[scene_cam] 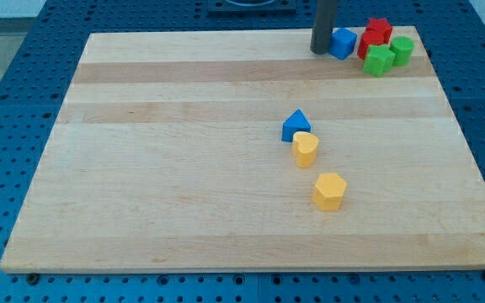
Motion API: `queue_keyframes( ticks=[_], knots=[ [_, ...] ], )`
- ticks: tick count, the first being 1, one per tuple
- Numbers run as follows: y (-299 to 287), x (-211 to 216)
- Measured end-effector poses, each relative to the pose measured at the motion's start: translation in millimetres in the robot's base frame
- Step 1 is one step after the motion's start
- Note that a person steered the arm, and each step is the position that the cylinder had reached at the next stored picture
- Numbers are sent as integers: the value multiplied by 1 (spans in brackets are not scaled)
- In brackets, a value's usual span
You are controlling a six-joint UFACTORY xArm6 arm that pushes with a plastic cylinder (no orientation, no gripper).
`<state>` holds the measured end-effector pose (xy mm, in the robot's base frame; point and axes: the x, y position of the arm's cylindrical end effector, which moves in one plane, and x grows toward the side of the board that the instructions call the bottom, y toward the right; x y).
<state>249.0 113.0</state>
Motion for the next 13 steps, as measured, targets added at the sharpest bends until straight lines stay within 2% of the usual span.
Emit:
queue_keyframes(
  ticks=[4, 7, 8, 10, 13],
  knots=[
    [-101, 104],
    [-106, 192],
    [-84, 205],
    [-62, 205],
    [-49, 160]
  ],
)
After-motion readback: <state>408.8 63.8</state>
